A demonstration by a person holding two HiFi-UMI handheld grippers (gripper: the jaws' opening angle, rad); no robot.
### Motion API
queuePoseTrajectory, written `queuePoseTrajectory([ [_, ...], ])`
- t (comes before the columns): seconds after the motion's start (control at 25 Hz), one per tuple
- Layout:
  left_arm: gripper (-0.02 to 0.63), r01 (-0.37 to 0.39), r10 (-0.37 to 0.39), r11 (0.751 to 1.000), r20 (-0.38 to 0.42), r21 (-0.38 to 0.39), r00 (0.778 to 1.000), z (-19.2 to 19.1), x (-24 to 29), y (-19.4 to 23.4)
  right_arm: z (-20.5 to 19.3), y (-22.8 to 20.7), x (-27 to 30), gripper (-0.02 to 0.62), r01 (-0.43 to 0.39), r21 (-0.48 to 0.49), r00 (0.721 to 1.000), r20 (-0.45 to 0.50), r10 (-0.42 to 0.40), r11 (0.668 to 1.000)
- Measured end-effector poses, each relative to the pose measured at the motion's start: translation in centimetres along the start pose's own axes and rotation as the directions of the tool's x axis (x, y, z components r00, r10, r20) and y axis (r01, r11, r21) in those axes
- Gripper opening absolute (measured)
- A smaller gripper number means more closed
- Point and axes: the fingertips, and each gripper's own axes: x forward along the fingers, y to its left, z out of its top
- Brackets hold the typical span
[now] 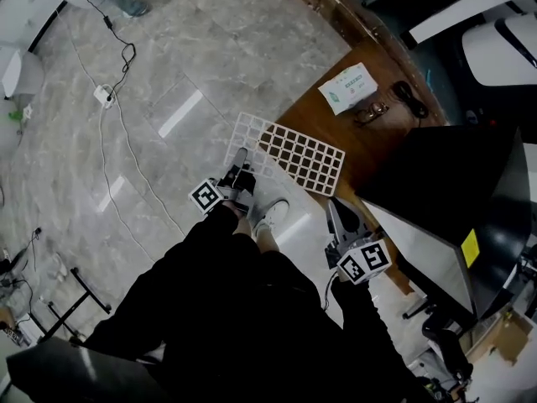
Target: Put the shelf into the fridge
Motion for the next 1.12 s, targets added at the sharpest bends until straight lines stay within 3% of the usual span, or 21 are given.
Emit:
queuePoseTrajectory([
  [0.12,0.034,0.031,-0.031,1.000,0.044,-0.001,0.999,0.8,-1.7,-3.4,0.2,0.4,-2.8,0.008,0.017,0.050,0.999,0.047,-0.019,0.999],
  [0.24,0.034,0.050,-0.050,0.999,0.102,0.003,0.994,1.5,-4.5,-7.5,-0.4,0.7,-6.2,0.008,0.034,0.251,0.990,0.122,-0.066,0.967],
  [0.4,0.034,0.075,-0.077,0.997,0.170,0.016,0.982,1.5,-8.4,-13.2,-2.6,0.5,-10.3,0.011,-0.015,0.555,0.963,0.233,-0.138,0.832],
  [0.48,0.034,0.089,-0.091,0.996,0.202,0.020,0.975,1.9,-9.3,-16.1,-2.1,0.7,-10.2,0.074,-0.105,0.627,0.949,0.294,-0.110,0.772],
  [0.56,0.034,0.103,-0.104,0.995,0.224,0.017,0.969,2.1,-10.1,-18.8,-1.6,1.0,-9.6,0.174,-0.174,0.672,0.940,0.331,-0.082,0.720],
  [0.64,0.034,0.119,-0.117,0.993,0.237,0.007,0.964,1.9,-11.0,-21.0,-1.1,1.4,-9.1,0.213,-0.225,0.700,0.928,0.365,-0.069,0.677],
  [0.88,0.034,0.171,-0.160,0.984,0.194,-0.041,0.968,0.9,-13.4,-23.7,1.4,2.4,-7.5,0.244,-0.330,0.691,0.870,0.486,-0.076,0.643],
  [1.0,0.034,0.190,-0.182,0.980,0.113,-0.066,0.977,0.7,-12.3,-22.5,1.9,1.7,-7.2,0.203,-0.342,0.693,0.831,0.539,-0.140,0.634],
  [1.04,0.034,0.190,-0.183,0.979,0.086,-0.077,0.979,0.6,-12.1,-22.4,1.9,1.7,-7.4,0.127,-0.338,0.695,0.818,0.551,-0.168,0.634],
  [1.12,0.034,0.178,-0.175,0.980,0.041,-0.090,0.984,0.8,-11.9,-22.5,1.7,2.1,-8.2,0.058,-0.334,0.711,0.791,0.569,-0.227,0.619],
])
